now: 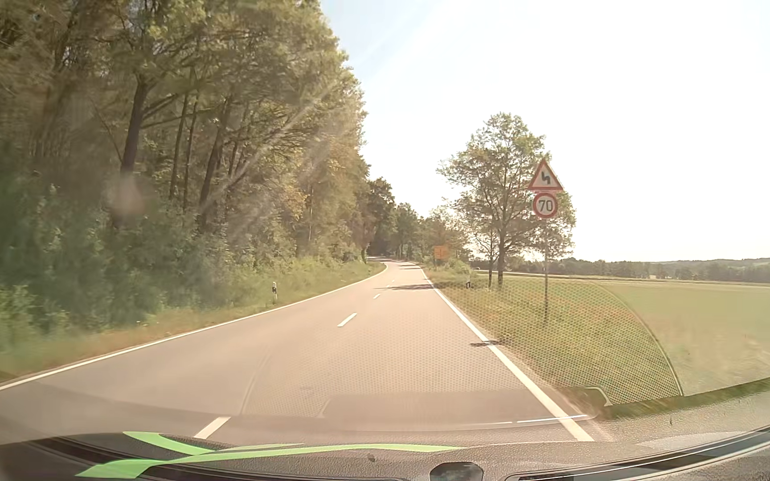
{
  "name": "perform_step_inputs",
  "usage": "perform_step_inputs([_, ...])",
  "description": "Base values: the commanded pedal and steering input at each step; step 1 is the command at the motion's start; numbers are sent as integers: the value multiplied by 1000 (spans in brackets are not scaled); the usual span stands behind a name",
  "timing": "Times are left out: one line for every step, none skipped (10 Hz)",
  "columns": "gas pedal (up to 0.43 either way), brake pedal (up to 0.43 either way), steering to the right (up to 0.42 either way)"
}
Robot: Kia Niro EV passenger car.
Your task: Follow the waypoints while adhering to traffic rules and regulations
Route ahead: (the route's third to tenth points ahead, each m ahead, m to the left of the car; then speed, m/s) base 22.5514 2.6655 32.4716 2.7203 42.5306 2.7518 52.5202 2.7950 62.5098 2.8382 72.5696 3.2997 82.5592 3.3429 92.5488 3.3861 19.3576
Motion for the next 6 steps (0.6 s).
perform_step_inputs([28,0,-5])
perform_step_inputs([110,0,-5])
perform_step_inputs([110,0,-5])
perform_step_inputs([110,0,-5])
perform_step_inputs([130,0,-5])
perform_step_inputs([157,0,-5])
